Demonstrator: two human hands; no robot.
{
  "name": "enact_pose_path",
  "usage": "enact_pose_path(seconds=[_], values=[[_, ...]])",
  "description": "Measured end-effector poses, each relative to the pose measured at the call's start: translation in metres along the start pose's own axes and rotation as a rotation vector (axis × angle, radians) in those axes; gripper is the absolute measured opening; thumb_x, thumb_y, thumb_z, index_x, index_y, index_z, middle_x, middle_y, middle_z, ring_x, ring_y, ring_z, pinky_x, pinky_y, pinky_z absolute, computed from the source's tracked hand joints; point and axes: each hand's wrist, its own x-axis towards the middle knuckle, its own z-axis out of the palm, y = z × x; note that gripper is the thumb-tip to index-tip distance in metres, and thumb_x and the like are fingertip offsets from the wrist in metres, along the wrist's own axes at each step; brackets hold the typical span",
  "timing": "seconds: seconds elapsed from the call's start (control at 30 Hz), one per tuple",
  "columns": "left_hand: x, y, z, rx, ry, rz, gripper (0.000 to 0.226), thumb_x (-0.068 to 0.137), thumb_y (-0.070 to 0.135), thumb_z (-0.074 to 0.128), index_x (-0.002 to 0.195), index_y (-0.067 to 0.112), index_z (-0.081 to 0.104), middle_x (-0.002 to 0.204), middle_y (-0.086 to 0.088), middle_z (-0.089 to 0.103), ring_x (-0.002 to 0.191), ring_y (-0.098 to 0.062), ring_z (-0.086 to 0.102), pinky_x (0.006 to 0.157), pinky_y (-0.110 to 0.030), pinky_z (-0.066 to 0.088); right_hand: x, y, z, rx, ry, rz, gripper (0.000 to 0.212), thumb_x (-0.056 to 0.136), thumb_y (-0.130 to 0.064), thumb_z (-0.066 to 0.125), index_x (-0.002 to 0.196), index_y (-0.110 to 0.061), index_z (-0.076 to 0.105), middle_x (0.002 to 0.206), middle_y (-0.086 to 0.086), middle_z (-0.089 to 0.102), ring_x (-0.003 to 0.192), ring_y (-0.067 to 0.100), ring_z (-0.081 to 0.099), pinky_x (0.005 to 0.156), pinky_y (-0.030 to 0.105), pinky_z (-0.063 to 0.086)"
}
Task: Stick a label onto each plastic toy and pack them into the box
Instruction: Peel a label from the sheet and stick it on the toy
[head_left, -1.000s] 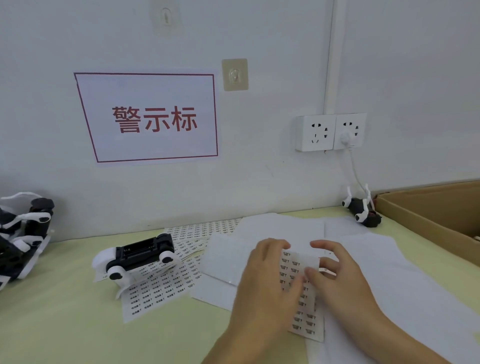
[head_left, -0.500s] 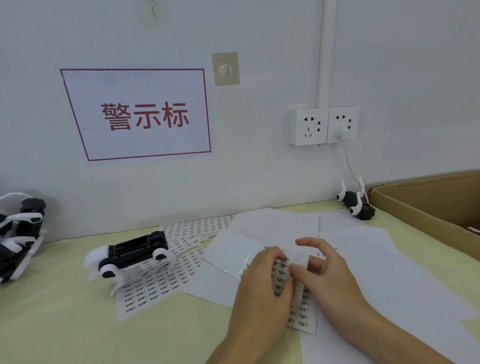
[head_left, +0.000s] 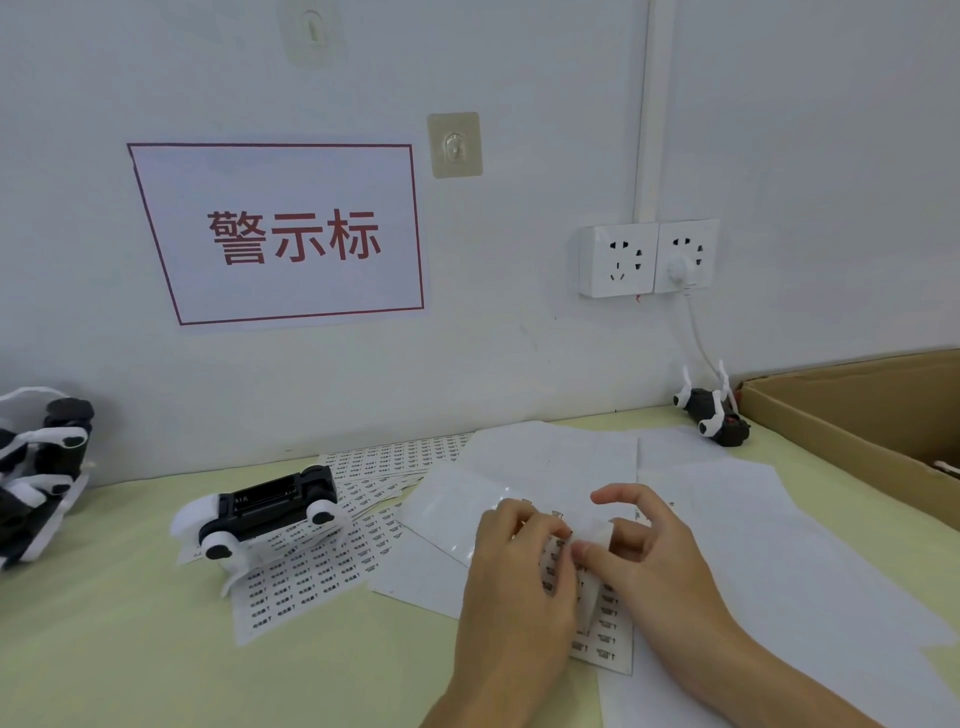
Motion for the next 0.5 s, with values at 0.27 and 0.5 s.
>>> enact_pose_path(seconds=[0.27, 0.5], values=[[-0.0014, 0.0017, -0.0003, 0.040, 0.025, 0.002, 0.013, 0.098, 0.020, 0.059, 0.101, 0.021, 0.072, 0.097, 0.015, 0.060, 0.093, -0.001, 0.054, 0.083, -0.017, 0.044, -0.0009, 0.0027, 0.0003, -0.053, 0.042, -0.028, 0.038, 0.082, -0.008, 0.074, 0.104, -0.032, 0.056, 0.053, 0.000, 0.043, 0.049, 0.012, 0.042, 0.048, 0.015, 0.041], [-0.0005, 0.0029, 0.0001, 0.051, 0.027, -0.004, 0.012, 0.099, 0.021, 0.057, 0.099, 0.020, 0.069, 0.097, 0.014, 0.059, 0.090, -0.001, 0.053, 0.080, -0.017, 0.043, -0.0018, 0.0031, -0.0002, -0.065, 0.027, -0.063, 0.041, 0.082, -0.006, 0.075, 0.107, -0.032, 0.056, 0.050, -0.003, 0.045, 0.047, 0.011, 0.040, 0.047, 0.016, 0.039]])
